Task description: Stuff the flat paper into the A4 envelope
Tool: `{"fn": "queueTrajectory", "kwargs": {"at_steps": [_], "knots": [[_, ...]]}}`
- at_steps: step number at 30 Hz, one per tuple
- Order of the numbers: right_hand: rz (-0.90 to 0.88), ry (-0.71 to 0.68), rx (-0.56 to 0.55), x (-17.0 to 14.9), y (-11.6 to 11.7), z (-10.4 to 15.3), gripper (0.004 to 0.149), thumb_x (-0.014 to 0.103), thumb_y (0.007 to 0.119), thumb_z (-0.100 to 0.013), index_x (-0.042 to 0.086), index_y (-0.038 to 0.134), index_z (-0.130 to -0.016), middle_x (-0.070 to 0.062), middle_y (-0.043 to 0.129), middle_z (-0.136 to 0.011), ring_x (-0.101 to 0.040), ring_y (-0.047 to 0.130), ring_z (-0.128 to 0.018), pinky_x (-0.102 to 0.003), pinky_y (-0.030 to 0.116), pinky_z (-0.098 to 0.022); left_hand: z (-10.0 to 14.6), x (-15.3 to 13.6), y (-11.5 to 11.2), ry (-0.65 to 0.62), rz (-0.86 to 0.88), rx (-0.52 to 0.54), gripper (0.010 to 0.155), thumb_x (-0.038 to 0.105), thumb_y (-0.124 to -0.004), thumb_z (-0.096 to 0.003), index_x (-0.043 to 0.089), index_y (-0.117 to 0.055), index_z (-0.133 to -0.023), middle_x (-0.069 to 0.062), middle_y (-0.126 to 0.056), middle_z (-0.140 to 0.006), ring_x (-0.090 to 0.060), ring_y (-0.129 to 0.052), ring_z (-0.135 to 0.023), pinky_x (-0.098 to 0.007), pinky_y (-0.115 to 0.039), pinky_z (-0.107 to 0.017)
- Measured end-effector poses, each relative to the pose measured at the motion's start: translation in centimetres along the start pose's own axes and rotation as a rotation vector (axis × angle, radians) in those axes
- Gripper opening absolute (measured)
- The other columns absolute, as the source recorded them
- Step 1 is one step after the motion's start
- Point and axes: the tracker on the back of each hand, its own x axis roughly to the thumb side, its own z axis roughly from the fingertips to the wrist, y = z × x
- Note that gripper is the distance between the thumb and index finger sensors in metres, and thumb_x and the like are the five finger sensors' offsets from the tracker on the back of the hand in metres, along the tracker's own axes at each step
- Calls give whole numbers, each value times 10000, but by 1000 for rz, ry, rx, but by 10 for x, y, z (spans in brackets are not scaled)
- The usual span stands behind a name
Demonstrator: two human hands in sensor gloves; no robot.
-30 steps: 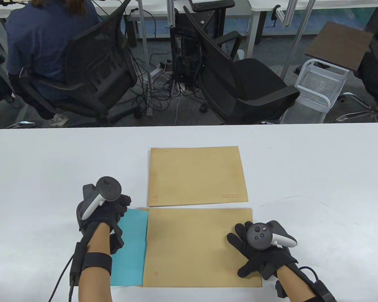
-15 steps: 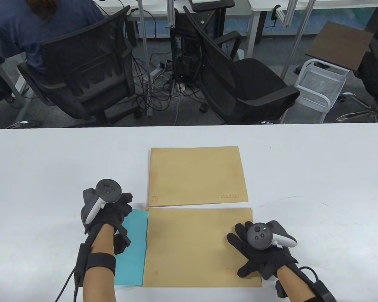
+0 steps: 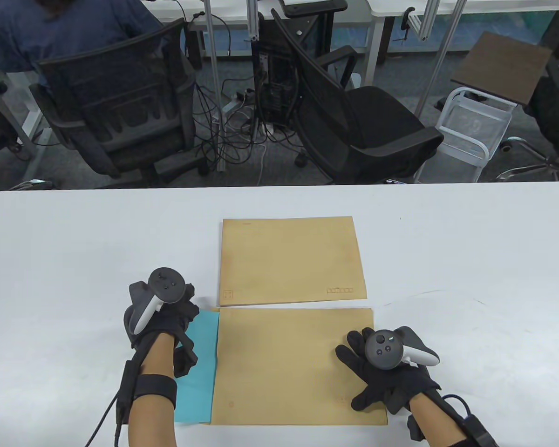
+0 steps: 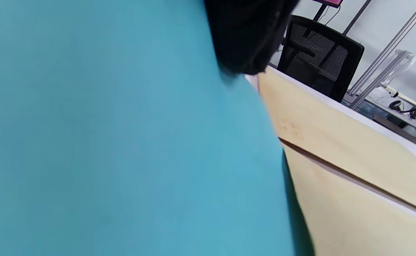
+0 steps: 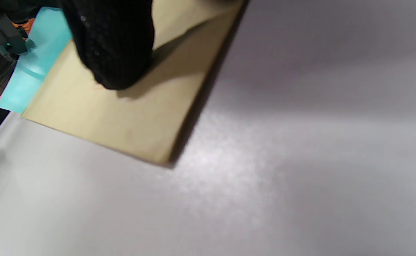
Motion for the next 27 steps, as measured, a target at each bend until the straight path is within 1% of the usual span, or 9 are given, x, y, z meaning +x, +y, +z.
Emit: {"fn": "queueTrajectory", "kwargs": {"at_steps": [2,5,8,13,18,23,25,26,27], "knots": [[0,1,2,0,0,0,1031,381,839,-492,200,32,-1106,-113,-218,-1036,-400,-318,-854,-683,-208,-473,-1,2,-1,26,-25,-6,576,288,-822,-420,121,-784,-969,-135,-1003,-716,-148,-1079,-386,-381,-927,-405],[-1,0,1,0,0,0,1030,380,839,-492,199,32,-1107,-114,-218,-1036,-401,-318,-854,-683,-209,-472,-3,5,-3,46,-43,-39,555,292,-822,-422,110,-809,-946,-125,-1014,-655,-150,-1070,-357,-386,-926,-386],[0,-1,1,0,0,0,1031,381,839,-491,199,32,-1107,-114,-218,-1036,-401,-318,-854,-683,-208,-473,-4,11,-6,36,-62,-41,545,291,-821,-421,109,-820,-935,-122,-1019,-644,-147,-1076,-337,-382,-930,-381],[-2,2,5,0,0,0,1029,377,841,-491,201,33,-1103,-112,-217,-1033,-399,-317,-851,-683,-207,-472,-5,16,-10,41,-46,-45,546,288,-817,-425,108,-813,-941,-124,-1018,-656,-143,-1072,-361,-380,-935,-381],[-4,8,21,0,-1,0,1030,368,846,-491,204,30,-1098,-106,-222,-1026,-395,-321,-845,-682,-207,-471,-6,19,-16,48,-52,-85,548,281,-775,-455,100,-773,-972,-155,-992,-726,-155,-1065,-380,-393,-921,-402],[-5,6,20,0,-1,-1,1030,368,846,-491,203,31,-1099,-106,-220,-1028,-395,-321,-845,-682,-208,-471,-6,26,-20,28,-93,-70,553,283,-768,-459,102,-757,-981,-166,-977,-738,-160,-1066,-401,-397,-917,-413],[-6,5,19,0,-1,-1,1030,368,846,-491,203,31,-1099,-107,-221,-1028,-394,-321,-845,-681,-209,-471,-5,29,-21,14,-102,-128,601,303,-772,-457,104,-704,-1020,-187,-937,-783,-201,-1056,-470,-431,-889,-447],[-6,5,19,0,-1,-1,1030,368,846,-492,202,31,-1099,-107,-221,-1028,-393,-321,-846,-681,-209,-471,-3,29,-21,29,-115,-195,651,335,-765,-462,113,-639,-1060,-186,-898,-840,-246,-1035,-530,-465,-856,-475],[-6,4,19,0,-1,-1,1030,368,845,-491,202,30,-1099,-108,-221,-1028,-394,-321,-846,-681,-209,-470,-2,29,-20,34,-127,-233,710,369,-763,-464,125,-559,-1098,-196,-839,-909,-286,-1006,-593,-490,-823,-502]]}}
